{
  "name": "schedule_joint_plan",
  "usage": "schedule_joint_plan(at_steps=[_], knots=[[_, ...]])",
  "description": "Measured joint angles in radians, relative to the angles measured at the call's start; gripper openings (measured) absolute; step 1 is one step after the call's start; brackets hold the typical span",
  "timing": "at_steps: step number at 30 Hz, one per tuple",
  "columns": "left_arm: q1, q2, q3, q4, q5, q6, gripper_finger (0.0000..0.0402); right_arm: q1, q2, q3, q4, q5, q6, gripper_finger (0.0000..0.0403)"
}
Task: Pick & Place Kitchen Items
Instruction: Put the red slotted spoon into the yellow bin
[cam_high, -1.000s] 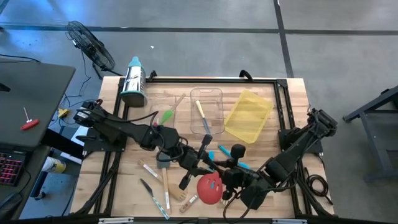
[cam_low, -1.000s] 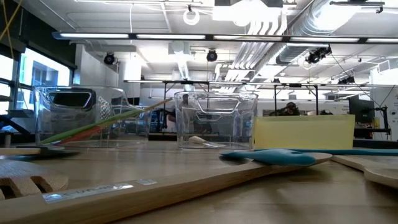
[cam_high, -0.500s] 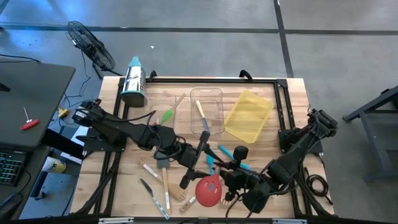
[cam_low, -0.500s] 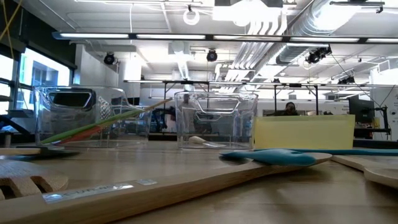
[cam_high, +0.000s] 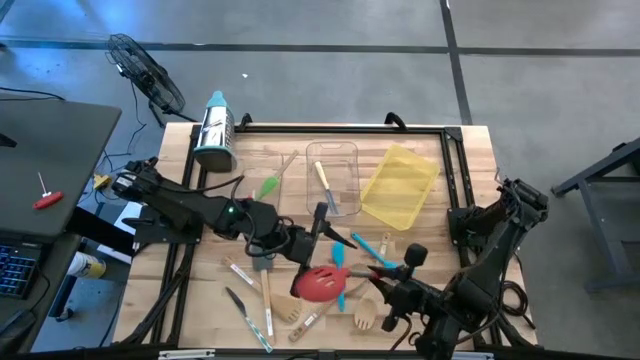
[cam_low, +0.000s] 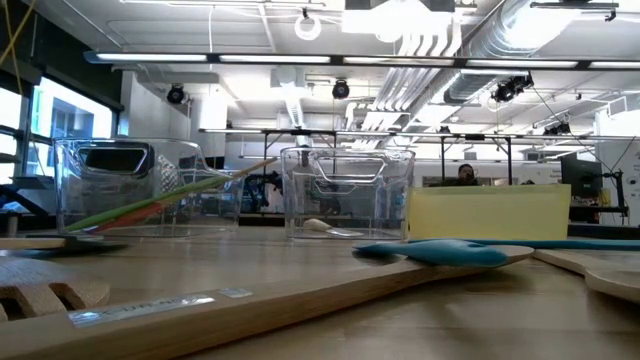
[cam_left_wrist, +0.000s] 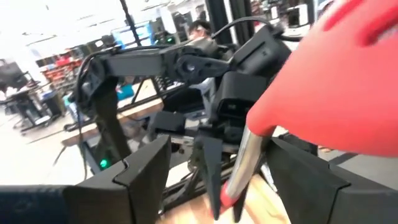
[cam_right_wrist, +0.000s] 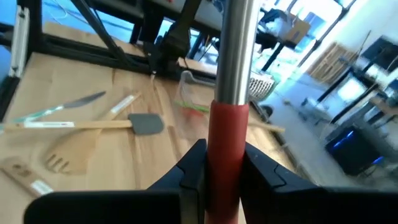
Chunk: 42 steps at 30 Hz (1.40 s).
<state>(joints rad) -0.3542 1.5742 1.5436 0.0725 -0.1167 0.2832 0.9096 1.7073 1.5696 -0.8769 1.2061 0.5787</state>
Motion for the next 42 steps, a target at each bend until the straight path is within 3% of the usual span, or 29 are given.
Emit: schedule_joint_plan(at_steps=[7,14,18,21,26,33,42], knots=[[0.006,-0.008,0.001,0.014,-0.045,-0.001,0.0255,-0.003,0.007,-0.002,-0.025,-0.037,0.0,0.0051],[0.002,-0.022,0.001,-0.044,-0.114,0.0,0.0255,0.012,0.004,-0.002,-0.03,0.012,0.017,0.0051],[0.003,-0.05,0.0,-0.134,-0.229,0.0,0.0255,0.034,-0.004,-0.002,-0.058,0.039,0.057,0.0051],[0.001,-0.081,-0.001,-0.251,-0.317,-0.002,0.0255,0.044,-0.035,-0.002,-0.138,0.072,0.146,0.0051],[-0.006,-0.124,0.001,-0.446,-0.417,-0.102,0.0255,0.03,-0.099,0.0,-0.389,0.064,0.437,0.0051],[-0.006,-0.161,-0.001,-0.791,-0.455,-0.33,0.0255,-0.083,-0.166,0.0,-0.693,-0.151,0.792,0.0051],[-0.006,-0.153,0.0,-1.089,-0.446,-0.574,0.0255,-0.323,-0.221,-0.007,-0.693,-0.486,0.684,0.0051]])
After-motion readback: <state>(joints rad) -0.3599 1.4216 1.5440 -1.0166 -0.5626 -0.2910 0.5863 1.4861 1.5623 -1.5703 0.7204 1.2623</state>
